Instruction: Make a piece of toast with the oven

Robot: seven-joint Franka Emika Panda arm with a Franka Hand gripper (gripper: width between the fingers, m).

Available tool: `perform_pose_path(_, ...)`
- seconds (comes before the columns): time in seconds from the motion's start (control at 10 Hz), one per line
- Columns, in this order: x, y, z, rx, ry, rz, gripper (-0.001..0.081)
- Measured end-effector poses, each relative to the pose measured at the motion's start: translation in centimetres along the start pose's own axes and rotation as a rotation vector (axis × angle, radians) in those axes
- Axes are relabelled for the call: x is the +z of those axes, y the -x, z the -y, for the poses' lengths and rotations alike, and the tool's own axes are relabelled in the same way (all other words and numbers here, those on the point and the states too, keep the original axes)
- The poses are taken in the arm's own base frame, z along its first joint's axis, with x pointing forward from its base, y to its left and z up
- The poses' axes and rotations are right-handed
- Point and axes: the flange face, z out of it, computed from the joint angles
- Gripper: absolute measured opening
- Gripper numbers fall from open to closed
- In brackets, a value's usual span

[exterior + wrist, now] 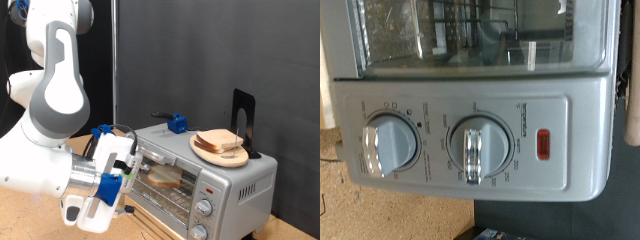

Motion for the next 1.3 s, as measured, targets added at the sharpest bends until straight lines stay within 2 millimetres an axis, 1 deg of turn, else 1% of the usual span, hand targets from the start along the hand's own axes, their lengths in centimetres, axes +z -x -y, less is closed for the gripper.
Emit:
perform_pose_path(0.1, 0.1, 0.1, 0.1, 0.003, -0.015, 0.01, 0.0805)
perform_pose_path(0.2, 0.3, 0.0, 0.6, 0.006, -0.04, 0.04, 0.0805)
perform_pose_path(0.3, 0.7, -0.9, 1.5, -0.01, -0.074, 0.046, 0.0805)
perform_pose_path(0.6, 2.2, -4.9, 3.2, -0.1, -0.083, 0.078, 0.0805)
perform_pose_path(0.8, 3.0, -7.8, 3.9, -0.14, -0.068, 0.097, 0.0805)
perform_pose_path(1.1, 4.2, -12.2, 3.7, -0.142, -0.11, 0.051, 0.0805)
perform_pose_path(1.3, 5.5, -14.2, 3.1, -0.113, -0.128, 0.045, 0.0805)
